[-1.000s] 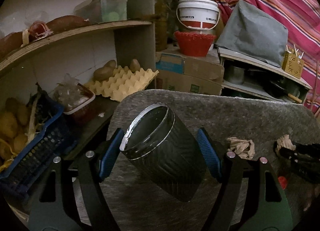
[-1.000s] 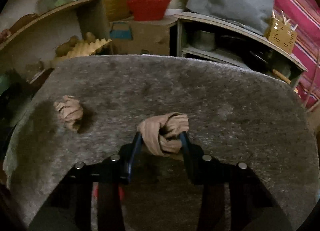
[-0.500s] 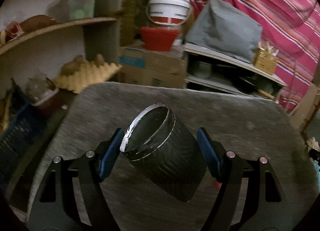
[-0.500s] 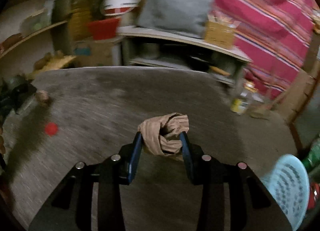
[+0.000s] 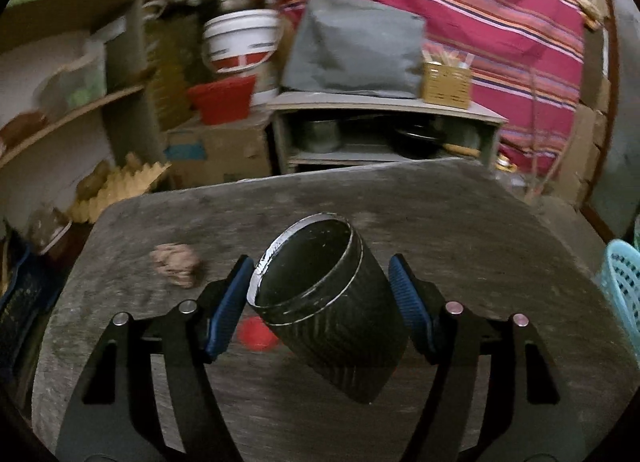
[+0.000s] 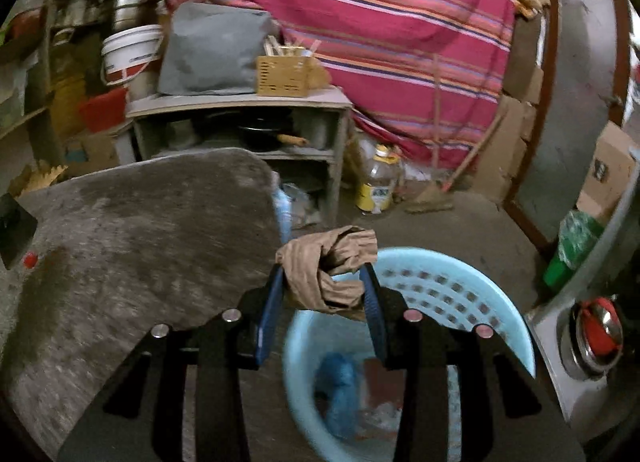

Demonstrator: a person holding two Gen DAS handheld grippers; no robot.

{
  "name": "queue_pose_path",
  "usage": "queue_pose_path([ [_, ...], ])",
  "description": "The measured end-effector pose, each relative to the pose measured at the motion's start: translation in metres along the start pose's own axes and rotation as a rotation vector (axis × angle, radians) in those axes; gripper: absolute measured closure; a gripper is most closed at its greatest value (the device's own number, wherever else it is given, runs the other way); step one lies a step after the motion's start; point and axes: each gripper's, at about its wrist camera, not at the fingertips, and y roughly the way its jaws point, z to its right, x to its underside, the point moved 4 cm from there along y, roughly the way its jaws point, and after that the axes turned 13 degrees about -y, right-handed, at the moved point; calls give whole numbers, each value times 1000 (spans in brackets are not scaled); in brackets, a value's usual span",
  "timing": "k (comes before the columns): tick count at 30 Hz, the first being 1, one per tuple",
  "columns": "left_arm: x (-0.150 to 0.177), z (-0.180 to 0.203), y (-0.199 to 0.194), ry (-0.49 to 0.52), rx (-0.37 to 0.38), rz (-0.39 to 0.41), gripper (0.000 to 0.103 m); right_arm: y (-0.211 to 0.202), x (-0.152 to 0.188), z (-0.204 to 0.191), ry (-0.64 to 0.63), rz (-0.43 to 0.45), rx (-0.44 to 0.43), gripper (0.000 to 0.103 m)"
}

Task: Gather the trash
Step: 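Grasp the brown paper ball with the right tool while the left tool carries the black can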

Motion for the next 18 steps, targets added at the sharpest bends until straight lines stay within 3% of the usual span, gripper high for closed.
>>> queue_pose_path([
  [7,25,95,-20,66,104,-17,35,2,35,63,66,-42,21,64],
  [12,46,154,-33,58,197,-50,35,7,48,85,89,-44,11,64],
  [18,75,234,-45,148,252,-48,35,15,67,111,164,-51,-30,64],
])
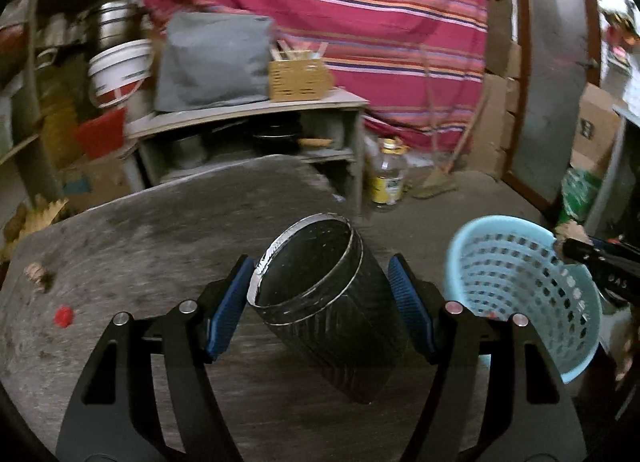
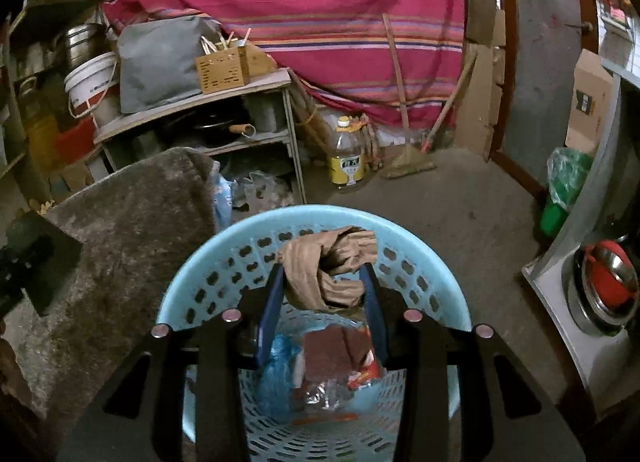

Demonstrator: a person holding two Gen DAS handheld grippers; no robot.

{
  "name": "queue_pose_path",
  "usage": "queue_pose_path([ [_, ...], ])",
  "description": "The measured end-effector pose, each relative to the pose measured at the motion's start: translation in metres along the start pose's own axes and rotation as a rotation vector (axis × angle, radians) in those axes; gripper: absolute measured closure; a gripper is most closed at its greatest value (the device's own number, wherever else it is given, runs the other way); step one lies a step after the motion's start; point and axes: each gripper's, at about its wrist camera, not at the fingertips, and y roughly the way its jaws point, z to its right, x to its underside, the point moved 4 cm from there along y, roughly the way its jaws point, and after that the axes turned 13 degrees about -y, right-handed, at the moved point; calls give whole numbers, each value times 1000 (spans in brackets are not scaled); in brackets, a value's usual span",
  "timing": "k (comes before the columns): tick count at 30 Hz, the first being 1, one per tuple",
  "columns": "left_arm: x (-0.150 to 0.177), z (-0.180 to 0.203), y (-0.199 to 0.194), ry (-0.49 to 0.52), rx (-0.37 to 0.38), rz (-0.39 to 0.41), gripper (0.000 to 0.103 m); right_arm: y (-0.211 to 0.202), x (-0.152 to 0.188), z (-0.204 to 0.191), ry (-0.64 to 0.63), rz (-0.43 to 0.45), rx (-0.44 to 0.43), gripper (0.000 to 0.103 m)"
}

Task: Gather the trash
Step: 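Grasp the brown paper ball with the right tool while the left tool carries the black can, then carry can and paper ball over the blue basket and open both tools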

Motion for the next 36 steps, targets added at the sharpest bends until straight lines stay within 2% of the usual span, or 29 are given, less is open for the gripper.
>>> queue_pose_path([
  [9,21,94,24,101,97,-43,35,7,17,34,18,-34,43,64],
  [13,21,120,32,136,118,-47,35,7,20,42,46,-27,30,64],
  [19,19,137,40,152,160,-90,34,1,16,43,58,-5,24,64],
  [21,17,136,39,158,151,-89,25,2,16,43,58,-7,31,64],
  [22,16,135,38,155,147,-85,15,1,16,43,58,-8,32,64],
  [23,14,132,36,150,143,-75,13,1,16,43,58,-9,34,64],
  [29,1,95,21,116,97,-41,10,3,11,28,36,-11,29,64],
  [33,-9,47,5,82,32,-3,6,9,3,8,9,-15,9,63],
  [34,-11,36,1,76,19,2,6,10,1,1,-1,-18,15,61],
  [35,-12,26,-1,72,7,8,5,12,-1,-4,-6,-23,23,46],
  [36,-15,11,-5,63,-12,17,6,12,-2,-10,-7,-21,33,36],
])
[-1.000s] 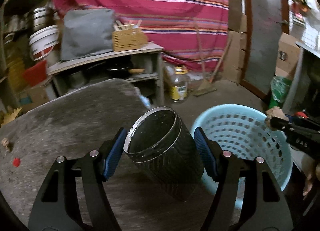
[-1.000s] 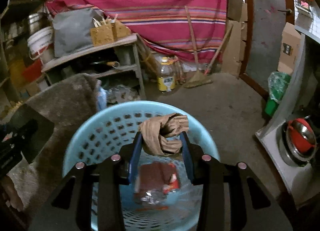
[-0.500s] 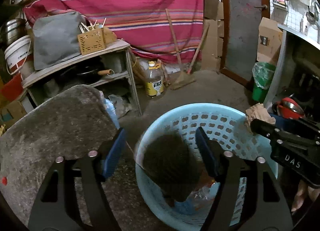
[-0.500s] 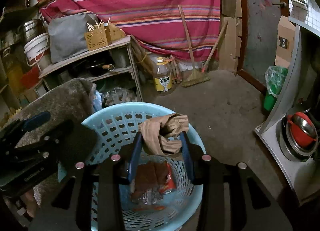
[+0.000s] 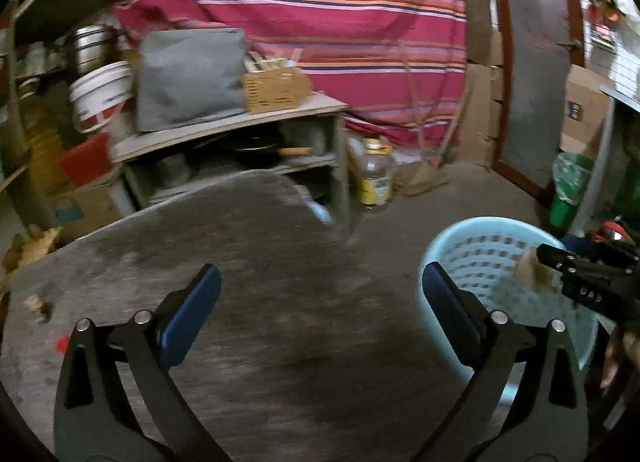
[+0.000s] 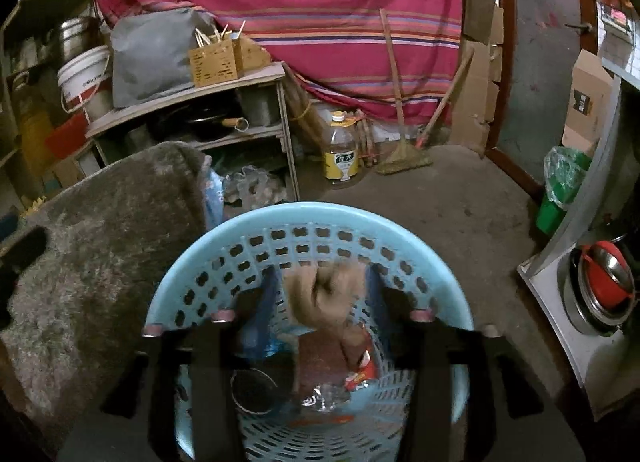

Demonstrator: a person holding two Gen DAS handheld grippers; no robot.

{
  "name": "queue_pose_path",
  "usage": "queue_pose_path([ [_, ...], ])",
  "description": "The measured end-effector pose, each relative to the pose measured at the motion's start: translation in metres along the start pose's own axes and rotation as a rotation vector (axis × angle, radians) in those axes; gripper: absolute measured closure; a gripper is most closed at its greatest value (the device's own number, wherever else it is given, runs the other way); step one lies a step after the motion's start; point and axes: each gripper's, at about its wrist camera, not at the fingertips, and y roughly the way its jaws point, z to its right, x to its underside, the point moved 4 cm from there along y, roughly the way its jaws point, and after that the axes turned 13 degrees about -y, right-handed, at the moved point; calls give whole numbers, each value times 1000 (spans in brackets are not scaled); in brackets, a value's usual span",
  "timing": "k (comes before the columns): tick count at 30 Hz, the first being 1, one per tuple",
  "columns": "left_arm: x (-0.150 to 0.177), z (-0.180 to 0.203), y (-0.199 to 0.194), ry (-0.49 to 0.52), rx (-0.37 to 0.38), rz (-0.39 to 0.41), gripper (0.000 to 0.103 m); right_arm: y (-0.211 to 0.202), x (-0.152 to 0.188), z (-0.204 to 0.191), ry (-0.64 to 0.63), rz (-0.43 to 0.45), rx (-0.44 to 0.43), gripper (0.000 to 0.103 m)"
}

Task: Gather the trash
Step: 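Carry can and paper ball over the blue basket and open both tools, then grasp the red bottle cap with the right tool while the left tool grasps the other paper ball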

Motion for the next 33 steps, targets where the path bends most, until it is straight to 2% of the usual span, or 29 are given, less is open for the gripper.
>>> queue_pose_path([
  [1,-2,-13,-3,-7,-17,4,5,-1,-1,-3,-1,9,12,25],
  [4,-7,-65,-13,-40,-79,18,5,-2,-8,-16,-20,12,45,23],
  [6,-10,-99,-19,-65,-111,21,5,-3,-13,-26,-33,15,61,18],
  [12,-11,-223,-28,-110,-279,28,5,-3,-31,-77,-53,33,30,10],
  [15,-6,-280,-28,-162,-339,6,5,0,-35,-115,-31,34,-31,10],
  [18,1,-331,-20,-199,-395,-23,5,4,-39,-159,-71,30,-81,10],
  [20,7,-353,-18,-210,-423,-27,6,5,-41,-184,-101,38,-92,10],
  [23,14,-387,-11,-208,-464,-29,6,4,-45,-222,-115,71,-154,4],
  [25,21,-408,-3,-226,-478,-48,6,7,-47,-245,-133,57,-161,4],
  [29,23,-437,17,-269,-477,-89,6,14,-46,-285,-251,47,-111,4],
  [33,13,-451,39,-278,-458,-110,6,18,-52,-300,-300,54,-85,4],
])
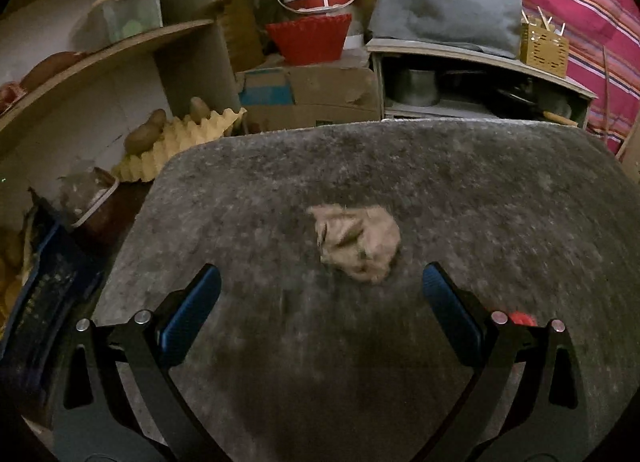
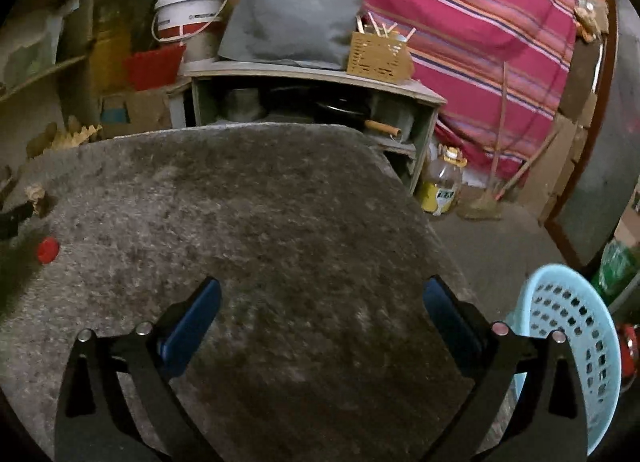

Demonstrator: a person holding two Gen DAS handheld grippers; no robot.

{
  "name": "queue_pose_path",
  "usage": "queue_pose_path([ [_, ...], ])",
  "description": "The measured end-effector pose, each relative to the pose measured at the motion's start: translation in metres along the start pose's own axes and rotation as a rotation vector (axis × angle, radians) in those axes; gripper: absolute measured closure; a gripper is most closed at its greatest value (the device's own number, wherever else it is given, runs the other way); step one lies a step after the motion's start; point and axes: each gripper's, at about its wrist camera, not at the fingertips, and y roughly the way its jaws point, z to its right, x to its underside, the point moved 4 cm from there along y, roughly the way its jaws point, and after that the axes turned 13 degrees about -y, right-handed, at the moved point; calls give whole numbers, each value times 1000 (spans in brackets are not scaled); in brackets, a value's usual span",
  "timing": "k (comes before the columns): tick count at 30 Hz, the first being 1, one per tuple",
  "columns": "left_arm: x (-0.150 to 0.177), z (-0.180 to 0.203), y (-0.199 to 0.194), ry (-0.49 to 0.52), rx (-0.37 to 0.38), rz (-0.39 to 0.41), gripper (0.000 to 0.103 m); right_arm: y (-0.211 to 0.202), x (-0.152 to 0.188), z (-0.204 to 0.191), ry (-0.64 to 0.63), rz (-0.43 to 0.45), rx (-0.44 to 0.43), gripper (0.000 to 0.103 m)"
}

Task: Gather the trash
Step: 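Grasp the red bottle cap with the right tool while the left tool grasps the other paper ball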

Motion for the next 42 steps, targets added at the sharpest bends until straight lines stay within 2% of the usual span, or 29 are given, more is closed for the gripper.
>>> queue_pose_path([
  [4,-9,5,17,27,11,-11,7,5,-4,-9,-12,-7,-38,4],
  [6,-11,8,23,38,31,-32,19,7,-7,-16,-11,0,-65,4],
  [8,-10,9,30,44,69,-67,45,8,-11,-26,-10,3,-84,4],
  [10,-8,10,35,38,116,-99,56,9,-17,-38,-16,-12,-93,4],
  [15,-6,7,27,27,126,-97,61,6,-34,-77,-23,2,-165,4],
  [17,-5,0,22,16,126,-101,61,1,-39,-95,-46,15,-164,4],
  [21,2,-27,4,6,93,-89,61,-3,-47,-141,-128,7,-189,4],
  [31,28,-115,-39,-103,58,-106,62,-1,-54,-221,-172,-27,-291,6],
  [32,30,-119,-41,-101,49,-97,61,0,-54,-229,-180,-31,-296,11],
  [33,32,-123,-45,-95,32,-78,61,2,-54,-234,-186,-38,-303,22],
  [35,34,-129,-50,-97,14,-54,61,9,-55,-248,-204,-71,-326,36],
  [38,38,-136,-50,-121,26,-72,62,15,-56,-259,-226,-87,-326,43],
  [41,40,-134,-53,-106,13,-59,62,20,-60,-265,-250,-94,-346,59],
  [42,39,-133,-54,-105,15,-58,62,19,-60,-266,-252,-93,-359,73],
])
